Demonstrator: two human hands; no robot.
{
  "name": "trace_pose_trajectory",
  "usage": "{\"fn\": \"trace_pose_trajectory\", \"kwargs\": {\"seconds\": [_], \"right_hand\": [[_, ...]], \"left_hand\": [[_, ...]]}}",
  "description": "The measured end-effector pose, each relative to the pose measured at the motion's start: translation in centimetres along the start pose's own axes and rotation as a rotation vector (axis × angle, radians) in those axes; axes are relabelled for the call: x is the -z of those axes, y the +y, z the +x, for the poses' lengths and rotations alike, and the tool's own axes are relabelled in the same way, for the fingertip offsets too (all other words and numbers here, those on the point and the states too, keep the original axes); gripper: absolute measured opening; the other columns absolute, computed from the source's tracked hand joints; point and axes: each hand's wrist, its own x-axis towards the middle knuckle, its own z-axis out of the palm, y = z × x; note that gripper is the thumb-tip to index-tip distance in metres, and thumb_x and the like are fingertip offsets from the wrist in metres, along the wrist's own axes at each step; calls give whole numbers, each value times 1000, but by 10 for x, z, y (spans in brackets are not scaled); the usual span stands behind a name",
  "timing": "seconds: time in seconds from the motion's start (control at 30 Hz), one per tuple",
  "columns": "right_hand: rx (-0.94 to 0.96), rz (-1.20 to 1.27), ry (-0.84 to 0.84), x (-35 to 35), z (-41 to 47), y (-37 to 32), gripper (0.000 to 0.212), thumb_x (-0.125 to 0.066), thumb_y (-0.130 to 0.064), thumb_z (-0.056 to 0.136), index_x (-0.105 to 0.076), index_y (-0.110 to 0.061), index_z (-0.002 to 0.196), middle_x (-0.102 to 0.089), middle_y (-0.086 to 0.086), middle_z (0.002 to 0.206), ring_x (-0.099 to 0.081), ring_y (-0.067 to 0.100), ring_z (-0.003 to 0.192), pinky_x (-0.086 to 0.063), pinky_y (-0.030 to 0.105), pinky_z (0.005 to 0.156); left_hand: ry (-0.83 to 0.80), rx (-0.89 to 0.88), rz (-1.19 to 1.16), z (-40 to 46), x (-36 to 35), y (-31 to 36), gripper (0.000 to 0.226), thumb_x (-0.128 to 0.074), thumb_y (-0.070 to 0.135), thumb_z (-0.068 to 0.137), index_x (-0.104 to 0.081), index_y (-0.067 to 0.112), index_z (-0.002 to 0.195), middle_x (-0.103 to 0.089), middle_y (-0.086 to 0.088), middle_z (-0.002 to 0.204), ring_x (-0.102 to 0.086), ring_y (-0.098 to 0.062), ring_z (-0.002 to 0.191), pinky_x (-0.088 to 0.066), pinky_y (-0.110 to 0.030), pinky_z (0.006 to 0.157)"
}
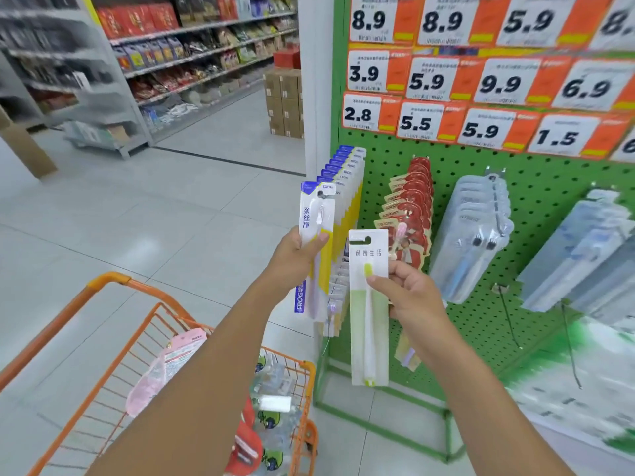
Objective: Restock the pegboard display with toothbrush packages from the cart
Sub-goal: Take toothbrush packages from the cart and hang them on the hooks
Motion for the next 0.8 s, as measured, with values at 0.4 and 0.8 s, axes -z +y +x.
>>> {"fn": "trace_pose_trajectory", "kwargs": {"seconds": [0.4,0.8], "right_hand": [[-28,5,67,-4,3,10,21,-67,-13,95,-71,-17,115,-77,-3,108,-72,16,104,-51,31,88],[-58,-12,85,2,8,14,19,-66,-16,95,-70,-21,113,-77,-11,105,-68,-7,84,-43,12,65]], "left_hand": [[-161,-88,60,15,-2,-5,36,-49,37,104,-54,22,136,-70,3,125,-67,-16,115,-50,-46,103],[-165,-17,138,27,12,-12,25,-55,40,101,-64,20,113,-72,-1,107,-69,-14,95,-55,-39,93]]}}
